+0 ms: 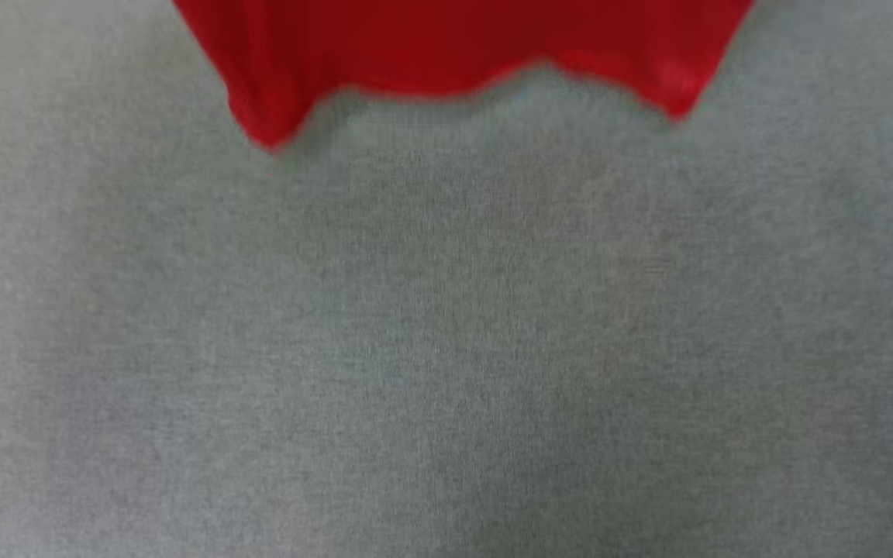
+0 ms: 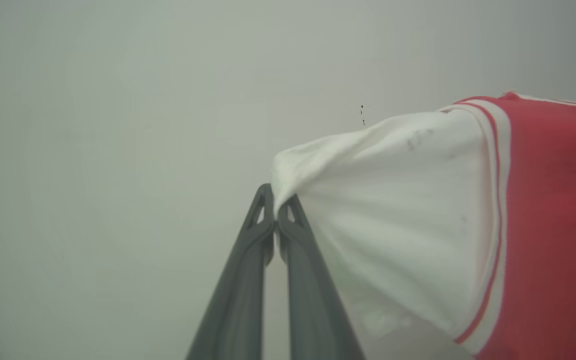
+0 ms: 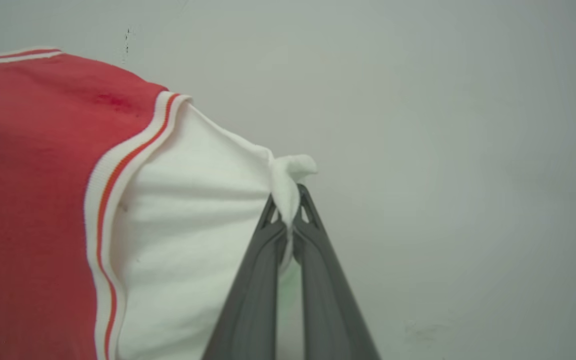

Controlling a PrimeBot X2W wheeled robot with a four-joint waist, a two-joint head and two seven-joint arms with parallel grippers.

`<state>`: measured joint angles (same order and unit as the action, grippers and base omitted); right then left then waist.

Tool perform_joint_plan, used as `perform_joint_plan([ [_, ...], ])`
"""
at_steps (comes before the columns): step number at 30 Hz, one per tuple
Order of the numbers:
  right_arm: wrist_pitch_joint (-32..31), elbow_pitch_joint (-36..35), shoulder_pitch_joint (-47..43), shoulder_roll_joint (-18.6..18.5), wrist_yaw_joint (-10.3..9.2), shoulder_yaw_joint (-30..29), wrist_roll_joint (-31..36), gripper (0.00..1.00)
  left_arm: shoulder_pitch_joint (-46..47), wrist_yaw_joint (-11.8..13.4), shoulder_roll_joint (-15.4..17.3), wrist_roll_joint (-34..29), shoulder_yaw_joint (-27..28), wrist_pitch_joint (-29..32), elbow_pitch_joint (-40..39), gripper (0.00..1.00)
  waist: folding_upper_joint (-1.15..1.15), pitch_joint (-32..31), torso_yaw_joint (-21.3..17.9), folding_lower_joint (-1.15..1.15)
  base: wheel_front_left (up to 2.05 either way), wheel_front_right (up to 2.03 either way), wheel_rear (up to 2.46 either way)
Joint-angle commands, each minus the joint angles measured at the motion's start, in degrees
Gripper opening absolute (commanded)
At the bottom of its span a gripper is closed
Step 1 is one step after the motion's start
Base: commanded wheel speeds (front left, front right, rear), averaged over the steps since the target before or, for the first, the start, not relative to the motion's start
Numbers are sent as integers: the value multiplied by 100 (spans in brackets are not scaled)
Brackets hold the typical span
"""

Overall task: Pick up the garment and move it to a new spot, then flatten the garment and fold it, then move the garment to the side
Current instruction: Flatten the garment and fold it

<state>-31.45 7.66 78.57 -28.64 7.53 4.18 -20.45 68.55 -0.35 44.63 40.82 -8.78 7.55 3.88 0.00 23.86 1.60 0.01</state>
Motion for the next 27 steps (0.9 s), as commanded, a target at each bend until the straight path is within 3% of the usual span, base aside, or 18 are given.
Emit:
perform_joint_plan([
  [1, 60, 54, 130, 15, -8, 2, 83, 0, 133, -5, -3, -39, -5, -10, 49, 0, 0, 338, 19, -1, 0, 0, 0],
  [8, 1005, 1213, 1417, 360, -8, 171, 788, 0, 1894, -156, -314, -499, -327, -301, 1230, 0, 0, 964, -36, -1, 0, 0, 0],
  [14, 1756, 2160, 1933, 646, -8, 213, 1295, 0, 2665, -269, -691, -639, -514, -712, 2195, 0, 0, 1235, -75, -1, 0, 0, 0],
  [19, 2170, 2674, 1830, 814, -8, 286, 1461, 0, 2571, -414, -1018, -623, -686, -1130, 2849, 0, 0, 1273, -35, -1, 0, 0, 0],
  [27, 2751, 3246, 803, 944, -8, 415, 1249, 0, 1256, -596, -1395, -529, -1055, -1838, 3350, 0, 0, 848, 8, -1, 0, 0, 0],
])
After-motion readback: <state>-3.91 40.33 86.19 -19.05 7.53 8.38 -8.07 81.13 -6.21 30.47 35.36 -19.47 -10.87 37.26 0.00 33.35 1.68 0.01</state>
